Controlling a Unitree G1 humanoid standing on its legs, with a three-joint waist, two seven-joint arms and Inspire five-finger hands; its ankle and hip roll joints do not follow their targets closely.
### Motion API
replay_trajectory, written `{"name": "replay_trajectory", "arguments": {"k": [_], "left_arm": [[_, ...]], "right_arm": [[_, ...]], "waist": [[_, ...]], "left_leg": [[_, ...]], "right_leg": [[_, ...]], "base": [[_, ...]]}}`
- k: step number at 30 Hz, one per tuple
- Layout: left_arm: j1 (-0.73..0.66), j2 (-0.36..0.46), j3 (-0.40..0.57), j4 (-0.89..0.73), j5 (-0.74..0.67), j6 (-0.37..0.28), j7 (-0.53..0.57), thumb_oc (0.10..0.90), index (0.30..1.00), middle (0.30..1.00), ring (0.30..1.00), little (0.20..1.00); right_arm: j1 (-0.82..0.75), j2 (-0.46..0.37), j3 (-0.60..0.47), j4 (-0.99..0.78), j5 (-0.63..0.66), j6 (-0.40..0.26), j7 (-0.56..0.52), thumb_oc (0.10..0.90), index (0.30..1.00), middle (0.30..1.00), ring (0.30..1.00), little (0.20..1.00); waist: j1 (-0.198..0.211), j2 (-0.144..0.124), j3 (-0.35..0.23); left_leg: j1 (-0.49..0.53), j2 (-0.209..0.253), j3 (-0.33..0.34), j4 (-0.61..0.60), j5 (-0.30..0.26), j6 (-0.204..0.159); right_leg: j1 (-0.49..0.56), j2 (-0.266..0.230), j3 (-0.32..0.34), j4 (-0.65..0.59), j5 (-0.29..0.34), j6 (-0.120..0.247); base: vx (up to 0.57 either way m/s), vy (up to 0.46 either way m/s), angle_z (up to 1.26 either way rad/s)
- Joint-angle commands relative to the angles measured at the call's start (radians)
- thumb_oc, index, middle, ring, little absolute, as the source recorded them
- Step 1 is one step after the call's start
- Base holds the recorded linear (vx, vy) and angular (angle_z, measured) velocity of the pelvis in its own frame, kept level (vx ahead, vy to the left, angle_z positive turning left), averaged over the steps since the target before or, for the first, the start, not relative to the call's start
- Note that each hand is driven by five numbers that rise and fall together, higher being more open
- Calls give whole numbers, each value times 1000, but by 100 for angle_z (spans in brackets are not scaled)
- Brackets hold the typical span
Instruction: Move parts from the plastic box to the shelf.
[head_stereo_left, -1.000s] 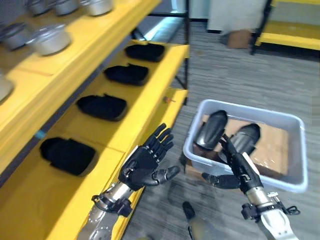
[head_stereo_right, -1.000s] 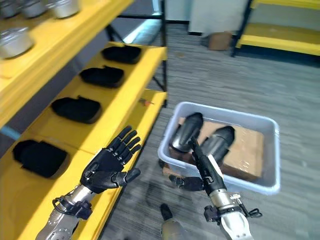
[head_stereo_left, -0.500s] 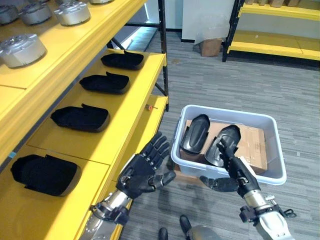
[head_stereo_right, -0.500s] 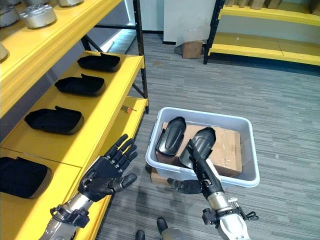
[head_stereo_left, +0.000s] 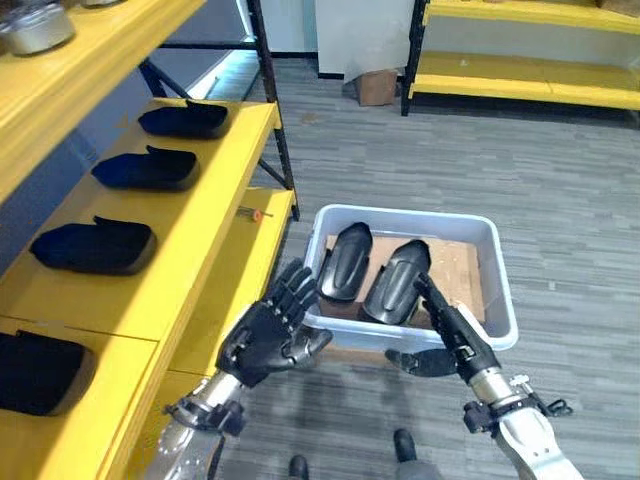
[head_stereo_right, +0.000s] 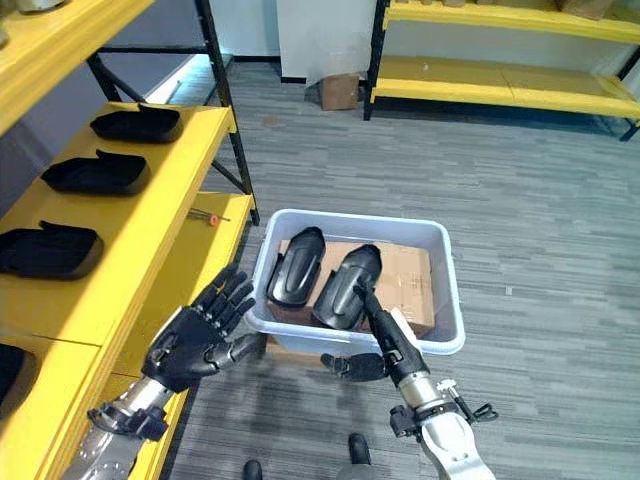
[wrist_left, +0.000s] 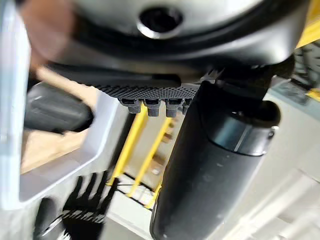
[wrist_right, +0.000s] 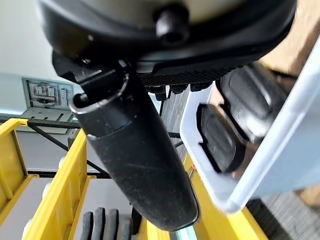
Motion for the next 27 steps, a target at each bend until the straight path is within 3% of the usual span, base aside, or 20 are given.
{"name": "replay_trajectory", "arguments": {"k": [1,4,6,8,16,19,20,21,25,26,27], "left_arm": [[-70,27,44,-133,-37,-113,-16,900,1000,1000,1000,1000],[-87,31,43,-147,-22,-69,-6,900,1000,1000,1000,1000],[-83,43,45,-157,-38,-53,-21,900,1000,1000,1000,1000],[-80,48,44,-159,-42,-56,-27,900,1000,1000,1000,1000],[-109,49,41,-148,-61,-46,-26,900,1000,1000,1000,1000],[-120,39,36,-141,-55,-34,-37,900,1000,1000,1000,1000],[-126,35,33,-137,-51,-31,-42,900,1000,1000,1000,1000],[-138,30,29,-133,-46,-27,-39,900,1000,1000,1000,1000],[-151,26,17,-141,-27,-18,-14,900,1000,1000,1000,1000],[-137,32,20,-156,-15,-19,-8,900,1000,1000,1000,1000],[-131,32,23,-157,-17,-19,-12,900,1000,1000,1000,1000]], "right_arm": [[-67,-16,-37,-131,-110,-128,-13,900,1000,1000,1000,1000],[-85,-93,-52,-126,-123,-103,-27,900,1000,1000,1000,1000],[-106,-142,-82,-118,-267,-124,-124,900,1000,1000,1000,1000],[-110,-164,-93,-127,-330,-122,-147,900,1000,1000,1000,1000],[-154,-226,-96,-111,-319,-131,-128,900,1000,1000,1000,1000],[-118,-221,-118,-117,-331,-151,-133,900,1000,1000,1000,1000],[-107,-220,-129,-119,-321,-153,-138,900,1000,1000,1000,1000],[-105,-214,-133,-111,-300,-160,-145,900,1000,1000,1000,1000],[-128,-197,-122,-97,-285,-158,-172,900,1000,1000,1000,1000],[-107,-183,-143,-115,-237,-159,-165,900,1000,1000,1000,1000],[-100,-180,-148,-119,-233,-161,-161,900,1000,1000,1000,1000]], "waist": [[3,-67,-79],[6,-73,-84],[8,-70,-76],[6,-66,-73],[-9,-53,-64],[-25,-50,-55],[-29,-48,-52],[-30,-42,-42],[-27,-27,-28],[-27,-15,-24],[-27,-14,-24]], "left_leg": [[-39,-119,-9,19,-60,101],[-41,-69,-13,35,-46,79],[-49,-39,-32,59,-43,64],[-51,-28,-37,65,-39,60],[-69,29,-33,126,-10,31],[-130,40,12,257,44,25],[-159,28,17,289,46,28],[-184,-17,9,283,27,46],[-195,-76,-7,212,21,57],[-214,-82,-15,148,71,39],[-217,-82,-18,138,80,35]], "right_leg": [[-32,-46,-59,28,2,8],[-2,-29,-97,73,-62,-27],[4,-22,-107,111,-97,-44],[4,-18,-108,124,-107,-51],[-3,20,-116,176,-153,-100],[-1,32,-139,182,-158,-125],[-2,36,-141,184,-157,-130],[-9,45,-126,193,-155,-130],[-10,59,-109,201,-160,-123],[10,69,-109,190,-166,-118],[14,71,-108,188,-167,-117]], "base": [[134,-316,-46],[187,-422,4],[155,-363,18],[75,-195,20],[96,-241,10],[37,-148,1],[18,-117,11],[17,-59,23],[48,36,7],[84,82,-19],[86,84,-11]]}}
